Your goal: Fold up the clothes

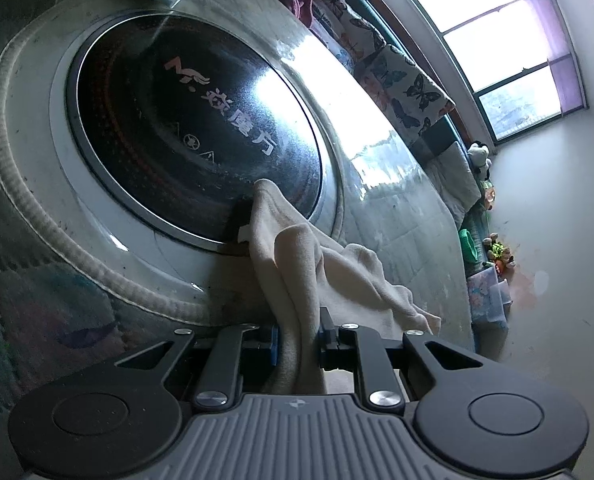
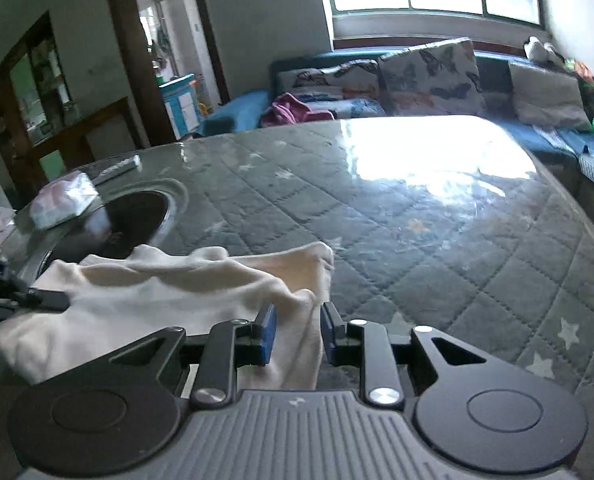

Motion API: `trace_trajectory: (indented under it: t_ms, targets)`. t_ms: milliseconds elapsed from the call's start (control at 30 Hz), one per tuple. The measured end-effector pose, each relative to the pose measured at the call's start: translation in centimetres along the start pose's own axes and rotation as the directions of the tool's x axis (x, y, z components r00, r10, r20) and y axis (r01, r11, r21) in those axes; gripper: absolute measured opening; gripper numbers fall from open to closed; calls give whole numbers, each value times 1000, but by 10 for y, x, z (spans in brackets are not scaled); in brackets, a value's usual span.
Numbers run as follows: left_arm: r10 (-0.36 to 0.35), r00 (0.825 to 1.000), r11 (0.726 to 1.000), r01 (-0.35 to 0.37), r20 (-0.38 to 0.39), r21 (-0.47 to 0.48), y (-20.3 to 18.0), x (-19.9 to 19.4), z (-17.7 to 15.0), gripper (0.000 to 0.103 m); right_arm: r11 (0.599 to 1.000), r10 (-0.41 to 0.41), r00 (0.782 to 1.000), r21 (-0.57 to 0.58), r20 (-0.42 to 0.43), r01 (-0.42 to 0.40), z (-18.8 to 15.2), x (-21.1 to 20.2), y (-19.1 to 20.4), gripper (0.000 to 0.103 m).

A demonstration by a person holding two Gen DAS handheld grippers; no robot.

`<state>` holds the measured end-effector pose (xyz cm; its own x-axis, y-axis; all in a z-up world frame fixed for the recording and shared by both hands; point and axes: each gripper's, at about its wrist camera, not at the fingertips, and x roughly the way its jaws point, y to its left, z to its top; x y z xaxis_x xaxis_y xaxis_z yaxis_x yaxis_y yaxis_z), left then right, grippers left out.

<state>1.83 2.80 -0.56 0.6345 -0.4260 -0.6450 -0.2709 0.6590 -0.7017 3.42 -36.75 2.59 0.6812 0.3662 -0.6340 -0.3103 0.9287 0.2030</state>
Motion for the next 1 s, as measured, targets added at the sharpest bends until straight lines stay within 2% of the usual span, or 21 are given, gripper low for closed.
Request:
trace_trajectory:
  t_ms: [200,367,500,633,767,1000]
  targets:
    - [5,1000,1000,-5,1,13,0,-1,1,19,999,1,1000,42,4,-2,-9,2,-3,31]
    - [8,1000,1000,-8,1,28,-2,0,1,19,998,0,1000,55,21,-2,-11,3,-2,32]
    - [14,1000,999,-14,7,41,-5,0,1,19,997,49,999,64,12,-50,-11,2,3,12]
    - [24,1000,998,-24,12,62,-9,-1,1,19,996,43,998,73,40,-46,-12,-6,6,10]
    - [9,1000,992,-11,23,124,-27,-4,2,18,996,41,995,74,89,-47,-12,-26,7,9]
    - [-47,999,966,49,-12,254,-80,17,-4,18,997,-54,985,64,162,45,-8,-70,-6,9]
